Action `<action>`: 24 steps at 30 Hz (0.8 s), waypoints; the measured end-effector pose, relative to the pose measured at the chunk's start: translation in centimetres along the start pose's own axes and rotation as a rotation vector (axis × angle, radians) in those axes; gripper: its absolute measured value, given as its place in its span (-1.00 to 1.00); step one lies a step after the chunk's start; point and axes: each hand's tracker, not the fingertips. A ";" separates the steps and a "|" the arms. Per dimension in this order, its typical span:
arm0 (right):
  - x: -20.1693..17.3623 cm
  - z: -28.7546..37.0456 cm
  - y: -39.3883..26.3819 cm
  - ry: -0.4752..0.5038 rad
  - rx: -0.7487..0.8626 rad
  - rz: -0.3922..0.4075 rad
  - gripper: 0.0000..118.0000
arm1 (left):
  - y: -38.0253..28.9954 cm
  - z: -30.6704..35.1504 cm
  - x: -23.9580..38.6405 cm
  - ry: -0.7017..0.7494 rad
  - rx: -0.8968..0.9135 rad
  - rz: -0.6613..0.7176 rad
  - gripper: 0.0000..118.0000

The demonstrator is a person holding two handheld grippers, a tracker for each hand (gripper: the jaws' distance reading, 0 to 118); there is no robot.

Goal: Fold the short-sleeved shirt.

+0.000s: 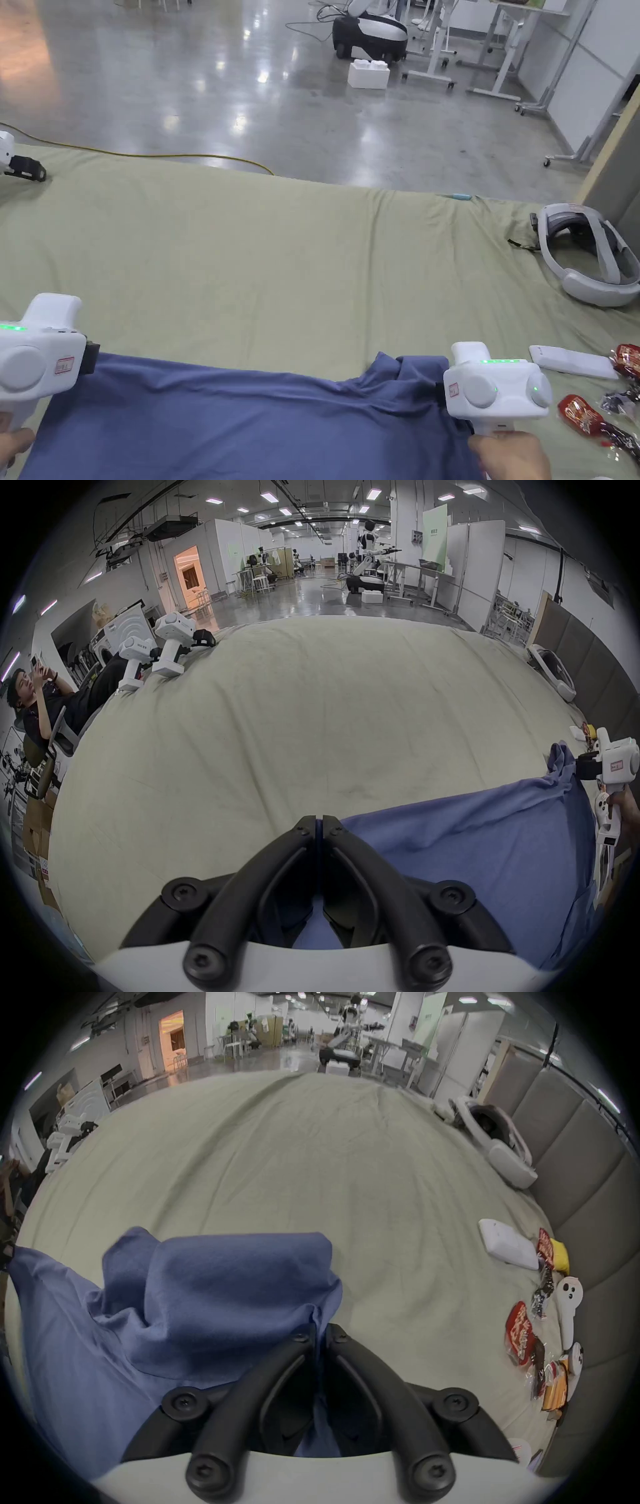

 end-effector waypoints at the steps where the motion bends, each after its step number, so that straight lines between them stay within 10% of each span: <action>1: 0.3 0.6 -0.4 0.006 0.037 -0.019 -0.91 | 0.0 0.2 0.0 -0.003 0.005 0.004 -0.92; 24: 5.4 31.1 0.1 0.030 0.626 -0.089 -0.91 | 3.2 23.5 -5.6 0.012 0.382 0.126 -0.92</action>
